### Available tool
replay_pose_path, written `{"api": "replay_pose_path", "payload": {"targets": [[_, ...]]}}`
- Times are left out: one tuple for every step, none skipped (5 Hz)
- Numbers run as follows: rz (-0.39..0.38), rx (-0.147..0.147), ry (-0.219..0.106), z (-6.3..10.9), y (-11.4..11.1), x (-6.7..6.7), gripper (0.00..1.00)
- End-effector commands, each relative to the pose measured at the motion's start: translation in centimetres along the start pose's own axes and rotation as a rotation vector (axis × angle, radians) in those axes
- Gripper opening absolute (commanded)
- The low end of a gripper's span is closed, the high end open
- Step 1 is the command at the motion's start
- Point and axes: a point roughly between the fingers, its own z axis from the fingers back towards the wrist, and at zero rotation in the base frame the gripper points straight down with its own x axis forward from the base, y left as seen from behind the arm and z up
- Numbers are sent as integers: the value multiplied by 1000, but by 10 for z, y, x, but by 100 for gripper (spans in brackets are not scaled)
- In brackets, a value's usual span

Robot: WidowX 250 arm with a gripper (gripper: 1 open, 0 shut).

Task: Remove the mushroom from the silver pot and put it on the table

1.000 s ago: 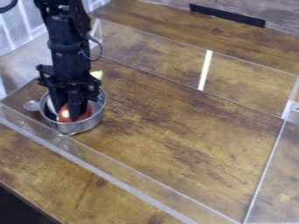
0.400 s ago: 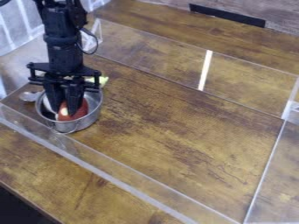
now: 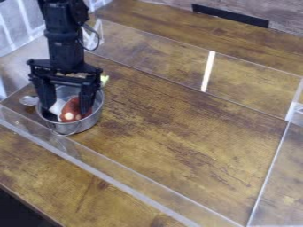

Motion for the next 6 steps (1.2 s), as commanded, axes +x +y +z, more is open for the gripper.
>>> {"api": "replay_pose_path", "payload": {"targets": [[23, 1, -52, 21, -2, -2, 0], [53, 1, -49, 28, -2, -11, 0], [37, 5, -45, 23, -8, -3, 100], [15, 12, -41, 17, -15, 4, 0], [54, 15, -33, 6, -15, 13, 100], [104, 14, -21, -4, -11, 18, 100]]}}
